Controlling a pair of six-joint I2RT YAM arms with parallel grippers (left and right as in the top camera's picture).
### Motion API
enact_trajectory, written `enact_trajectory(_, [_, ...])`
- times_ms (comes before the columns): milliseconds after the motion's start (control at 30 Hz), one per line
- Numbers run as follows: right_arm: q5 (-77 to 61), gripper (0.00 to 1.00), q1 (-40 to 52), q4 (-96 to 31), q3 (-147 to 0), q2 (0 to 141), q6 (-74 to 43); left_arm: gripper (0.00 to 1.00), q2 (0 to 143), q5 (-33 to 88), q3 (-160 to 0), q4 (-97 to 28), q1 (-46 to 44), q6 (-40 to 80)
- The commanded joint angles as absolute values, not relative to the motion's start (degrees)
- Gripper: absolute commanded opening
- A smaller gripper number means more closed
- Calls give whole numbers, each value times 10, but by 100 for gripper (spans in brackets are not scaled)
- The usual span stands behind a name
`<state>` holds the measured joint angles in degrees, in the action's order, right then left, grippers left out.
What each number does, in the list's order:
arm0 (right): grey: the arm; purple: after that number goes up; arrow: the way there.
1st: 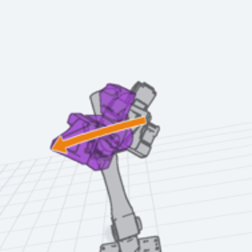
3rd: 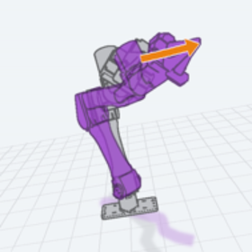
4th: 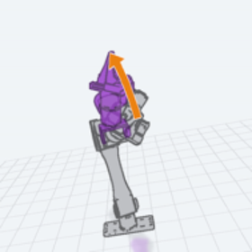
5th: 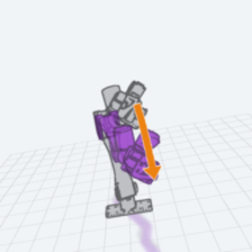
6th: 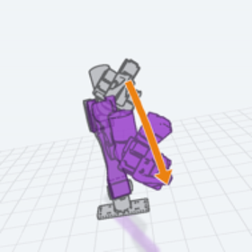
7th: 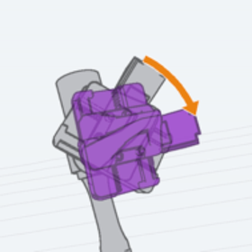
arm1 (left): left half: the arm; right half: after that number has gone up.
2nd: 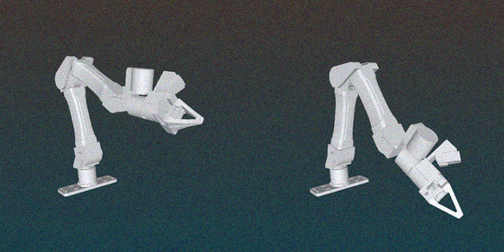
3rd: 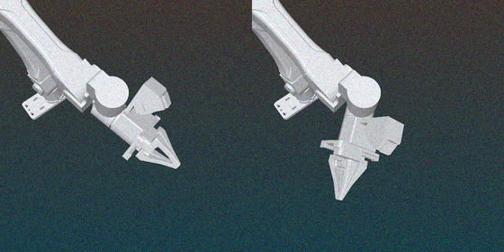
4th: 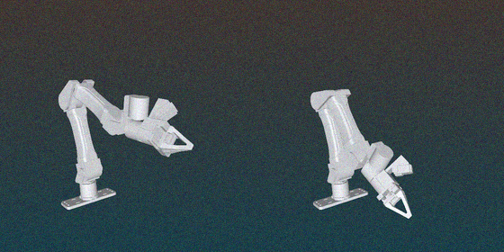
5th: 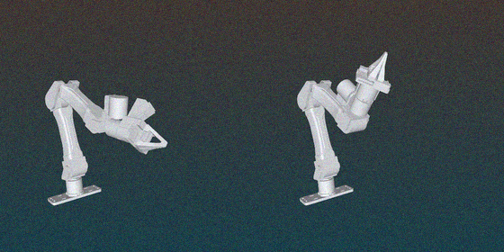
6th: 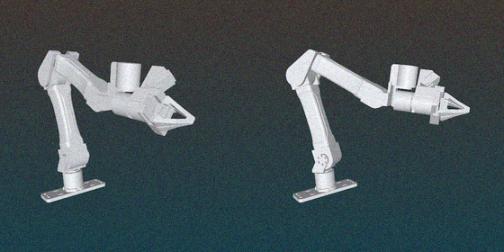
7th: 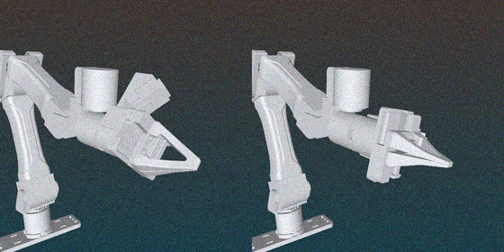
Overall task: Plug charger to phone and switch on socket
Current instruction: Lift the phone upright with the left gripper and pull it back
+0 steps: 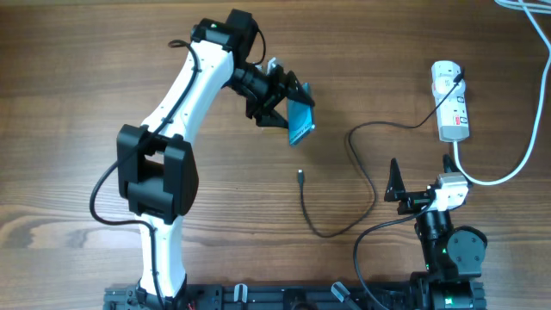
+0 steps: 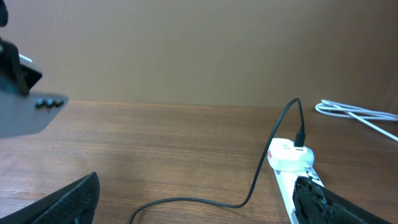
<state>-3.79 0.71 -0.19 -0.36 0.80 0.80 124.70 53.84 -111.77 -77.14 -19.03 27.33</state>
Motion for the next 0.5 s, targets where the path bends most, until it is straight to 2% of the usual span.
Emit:
enact_trajectory(0, [-30, 100, 9, 0, -3, 6, 15, 67, 1222, 717, -1118, -772, -170, 275])
enact_trajectory(300, [-30, 100, 9, 0, -3, 6, 15, 66, 1222, 888, -1118, -777, -126, 275])
enact_trajectory(467, [-30, 100, 9, 0, -3, 6, 15, 65, 1222, 903, -1118, -793, -117, 275])
